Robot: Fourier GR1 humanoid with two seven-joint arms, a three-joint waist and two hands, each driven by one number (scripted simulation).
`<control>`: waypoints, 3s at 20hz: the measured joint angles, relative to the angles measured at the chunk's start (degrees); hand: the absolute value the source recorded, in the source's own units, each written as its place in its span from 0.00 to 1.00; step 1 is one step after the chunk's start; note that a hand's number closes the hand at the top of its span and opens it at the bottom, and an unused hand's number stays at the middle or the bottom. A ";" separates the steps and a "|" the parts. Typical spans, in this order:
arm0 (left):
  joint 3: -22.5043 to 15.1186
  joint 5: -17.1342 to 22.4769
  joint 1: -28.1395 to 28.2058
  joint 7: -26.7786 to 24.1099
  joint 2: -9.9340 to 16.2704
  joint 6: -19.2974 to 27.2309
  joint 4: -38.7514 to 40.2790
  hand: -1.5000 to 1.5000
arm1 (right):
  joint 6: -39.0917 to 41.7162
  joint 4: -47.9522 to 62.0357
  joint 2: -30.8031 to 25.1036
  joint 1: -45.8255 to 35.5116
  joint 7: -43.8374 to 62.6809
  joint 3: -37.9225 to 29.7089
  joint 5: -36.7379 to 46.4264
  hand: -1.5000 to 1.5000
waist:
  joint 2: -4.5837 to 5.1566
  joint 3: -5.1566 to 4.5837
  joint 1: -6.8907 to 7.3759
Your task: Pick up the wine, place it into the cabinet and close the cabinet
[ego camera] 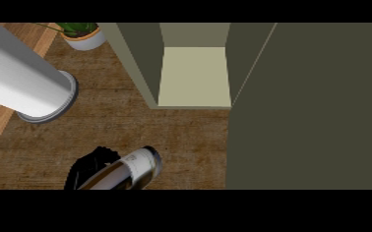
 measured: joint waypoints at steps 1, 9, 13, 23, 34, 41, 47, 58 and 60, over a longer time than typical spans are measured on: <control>-1.00 0.57 0.73 1.54 -0.07 1.19 -2.60 1.00 | 0.10 0.22 0.04 0.02 -0.26 -0.05 -0.04 0.00 | 0.04 -0.02 -0.05; -6.64 1.76 -2.30 9.90 -0.29 12.60 -13.88 1.00 | 0.93 0.40 -1.00 -0.15 0.11 -2.02 -2.37 0.00 | 0.13 -0.07 -0.45; -9.77 2.30 -7.47 13.42 -0.32 19.54 -14.93 1.00 | 0.98 1.64 -1.17 -1.02 -0.30 -2.69 -2.32 0.00 | 0.15 -0.09 -0.54; -12.06 0.20 -24.42 17.13 -0.33 32.66 -8.91 1.00 | 0.26 0.80 -0.38 -0.99 0.71 -1.41 -1.79 0.00 | 0.19 -0.09 -0.76; -19.02 -1.40 -35.70 13.57 -0.34 42.91 5.80 1.00 | 1.40 2.88 -1.06 -1.54 -1.20 -3.01 -2.22 0.00 | 0.23 -0.11 -0.92; -21.18 6.11 -40.34 6.27 -0.34 45.97 17.28 1.00 | 1.43 1.16 -1.16 -1.22 0.03 -2.65 -2.79 0.00 | 0.28 -0.11 -1.16; -22.59 9.59 -40.51 2.30 -0.35 46.06 22.92 1.00 | 2.61 3.54 -1.91 -1.63 -1.58 -4.77 -4.00 0.00 | 0.25 -0.11 -1.00; -20.46 18.01 -43.94 -5.96 -0.34 40.82 35.61 1.00 | 2.62 2.88 -0.72 -0.48 -1.83 -3.22 -2.82 0.00 | 0.31 -0.12 -1.19; -19.88 20.61 -44.61 -7.90 -0.34 38.61 38.06 1.00 | 2.35 2.02 -1.09 -0.87 -0.43 -3.25 -3.43 0.00 | 0.35 -0.12 -1.33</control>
